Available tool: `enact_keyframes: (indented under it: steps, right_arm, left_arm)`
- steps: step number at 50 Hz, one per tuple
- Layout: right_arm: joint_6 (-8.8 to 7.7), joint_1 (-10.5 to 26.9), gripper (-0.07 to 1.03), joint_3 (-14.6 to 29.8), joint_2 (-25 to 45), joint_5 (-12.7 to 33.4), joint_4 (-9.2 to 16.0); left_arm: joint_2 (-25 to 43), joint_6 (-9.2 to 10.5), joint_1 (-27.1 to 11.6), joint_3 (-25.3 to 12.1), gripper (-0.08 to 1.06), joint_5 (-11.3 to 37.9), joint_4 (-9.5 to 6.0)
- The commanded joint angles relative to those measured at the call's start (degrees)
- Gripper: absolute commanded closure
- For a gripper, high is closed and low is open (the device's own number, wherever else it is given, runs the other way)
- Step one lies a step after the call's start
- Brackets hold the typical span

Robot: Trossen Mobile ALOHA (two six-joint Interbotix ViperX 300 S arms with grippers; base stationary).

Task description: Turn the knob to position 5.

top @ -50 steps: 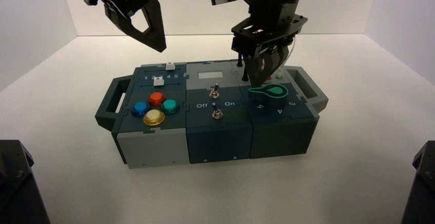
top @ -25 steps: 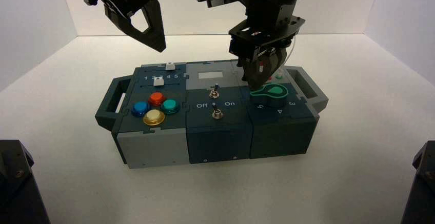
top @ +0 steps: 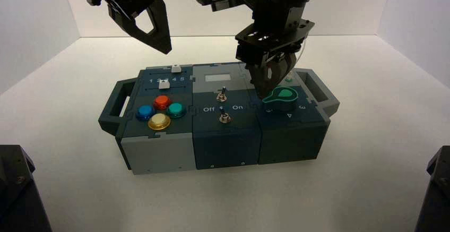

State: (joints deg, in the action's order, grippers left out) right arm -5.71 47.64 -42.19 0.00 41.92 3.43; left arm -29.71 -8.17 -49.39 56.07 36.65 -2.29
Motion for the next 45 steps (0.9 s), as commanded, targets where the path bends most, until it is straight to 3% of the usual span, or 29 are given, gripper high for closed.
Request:
enact_keyframes:
  steps: [1,33,45]
  right_arm:
    - [-0.44,0.4,0.98,0.7,-0.9,-0.2,0.5]
    - [0.26,0.2,0.98,2.3,-2.5,-1.9,0.2]
    - [0.44,-0.1,0.98,1.8,-5.4,0.0,-0.1]
  left_arm:
    - [-0.3,-0.53,-0.3,-1.8,1.01,-0.4,0.18]
    - [-0.4,-0.53,-0.3,-1.7,1.01,-0.4,0.26]
    - [-0.3,-0.53,-0.2,-1.6,1.01,-0.5,0.53]
